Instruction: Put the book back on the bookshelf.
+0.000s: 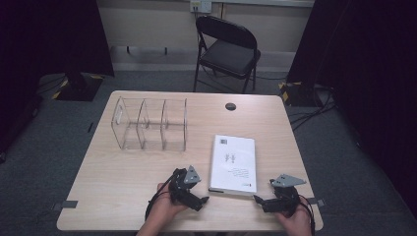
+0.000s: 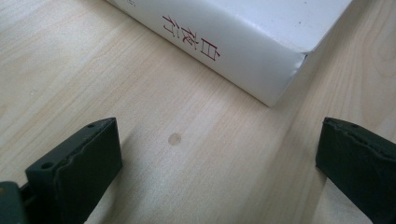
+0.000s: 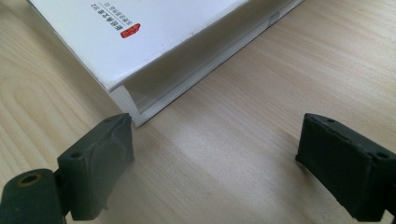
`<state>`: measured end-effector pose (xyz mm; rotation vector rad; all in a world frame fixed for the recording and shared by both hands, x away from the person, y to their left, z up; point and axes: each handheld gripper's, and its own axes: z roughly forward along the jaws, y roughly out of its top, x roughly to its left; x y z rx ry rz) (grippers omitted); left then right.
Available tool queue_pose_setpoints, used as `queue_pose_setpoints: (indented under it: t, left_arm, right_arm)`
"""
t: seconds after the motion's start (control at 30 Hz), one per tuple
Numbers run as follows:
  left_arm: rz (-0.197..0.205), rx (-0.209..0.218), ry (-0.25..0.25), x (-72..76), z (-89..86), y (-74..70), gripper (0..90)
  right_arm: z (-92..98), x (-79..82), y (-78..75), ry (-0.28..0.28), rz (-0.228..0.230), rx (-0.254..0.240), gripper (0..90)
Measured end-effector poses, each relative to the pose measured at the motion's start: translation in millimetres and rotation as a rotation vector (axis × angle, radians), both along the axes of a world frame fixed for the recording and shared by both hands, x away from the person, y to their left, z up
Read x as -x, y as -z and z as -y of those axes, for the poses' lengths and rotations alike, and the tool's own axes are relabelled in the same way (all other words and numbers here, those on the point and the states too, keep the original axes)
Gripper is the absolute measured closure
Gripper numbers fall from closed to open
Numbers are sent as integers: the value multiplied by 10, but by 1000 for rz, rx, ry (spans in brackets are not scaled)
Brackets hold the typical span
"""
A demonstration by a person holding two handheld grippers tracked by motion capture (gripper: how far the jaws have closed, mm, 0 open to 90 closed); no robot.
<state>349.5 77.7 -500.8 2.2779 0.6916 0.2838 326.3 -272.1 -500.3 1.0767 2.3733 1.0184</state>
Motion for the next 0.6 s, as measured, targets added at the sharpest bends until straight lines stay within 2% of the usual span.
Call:
queue_pose_setpoints:
  t: [0.23, 0.33, 0.37, 0.4, 0.47, 0.6]
  left_arm:
    - [-1, -1, 1, -1, 1, -1, 0]
    - [-1, 8, -17, 6, 22, 4, 0]
    - [1, -7, -27, 5, 29, -2, 0]
    - [-1, -2, -55, 16, 57, 0, 0]
    - [2, 14, -78, 21, 89, 10, 0]
    - [-1, 6, -76, 15, 95, 3, 0]
  right_arm:
    - [8, 8, -2, -1, -5, -1, 98]
    - [9, 7, -2, -1, -5, -1, 98]
    - [9, 7, -2, -1, -5, -1, 98]
    - [10, 6, -2, -1, -5, -1, 99]
    - [9, 6, -2, -1, -5, -1, 98]
    - [11, -20, -3, -13, -6, -2, 97]
